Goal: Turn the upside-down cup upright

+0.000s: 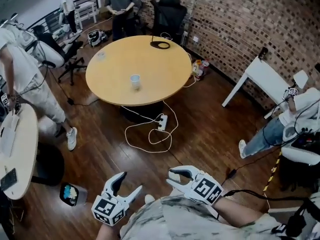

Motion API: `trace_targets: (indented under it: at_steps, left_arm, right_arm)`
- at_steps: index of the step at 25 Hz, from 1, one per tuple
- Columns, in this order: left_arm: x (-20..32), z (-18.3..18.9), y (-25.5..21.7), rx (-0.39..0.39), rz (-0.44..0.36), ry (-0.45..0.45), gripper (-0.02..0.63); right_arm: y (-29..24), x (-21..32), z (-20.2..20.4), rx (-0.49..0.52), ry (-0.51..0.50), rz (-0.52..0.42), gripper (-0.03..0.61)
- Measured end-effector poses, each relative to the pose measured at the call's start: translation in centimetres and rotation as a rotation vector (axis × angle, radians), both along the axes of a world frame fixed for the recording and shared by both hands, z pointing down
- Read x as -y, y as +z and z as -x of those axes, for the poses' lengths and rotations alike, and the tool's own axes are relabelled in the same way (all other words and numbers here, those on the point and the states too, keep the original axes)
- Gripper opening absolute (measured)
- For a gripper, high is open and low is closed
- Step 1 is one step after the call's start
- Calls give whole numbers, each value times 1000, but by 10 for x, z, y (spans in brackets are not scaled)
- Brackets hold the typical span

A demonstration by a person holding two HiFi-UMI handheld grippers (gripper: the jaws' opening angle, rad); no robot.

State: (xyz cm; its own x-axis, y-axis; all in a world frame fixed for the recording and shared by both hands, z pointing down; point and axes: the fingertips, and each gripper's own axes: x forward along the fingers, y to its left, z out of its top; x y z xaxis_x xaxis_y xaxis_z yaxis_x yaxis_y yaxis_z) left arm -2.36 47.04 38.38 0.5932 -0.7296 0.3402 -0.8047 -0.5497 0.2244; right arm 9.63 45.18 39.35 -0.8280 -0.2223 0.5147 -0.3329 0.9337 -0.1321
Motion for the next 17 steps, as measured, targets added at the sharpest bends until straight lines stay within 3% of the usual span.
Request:
trace_targets:
  at_steps: [3, 6, 11, 17]
  left_arm:
    - [-29, 31, -9, -13, 14, 15, 321]
    - [-48, 49, 21, -8, 36, 51, 319]
    - [-49, 38, 14, 6, -22, 95, 319]
    - [-50, 19, 19, -16, -37, 187, 316]
  right_arm:
    - [-11, -34, 39, -10, -9, 14, 124]
    - [10, -51, 64, -20, -7, 4, 123]
    - [4, -62, 68, -17, -12, -16, 124]
    - [10, -65, 60, -30, 41, -46, 123]
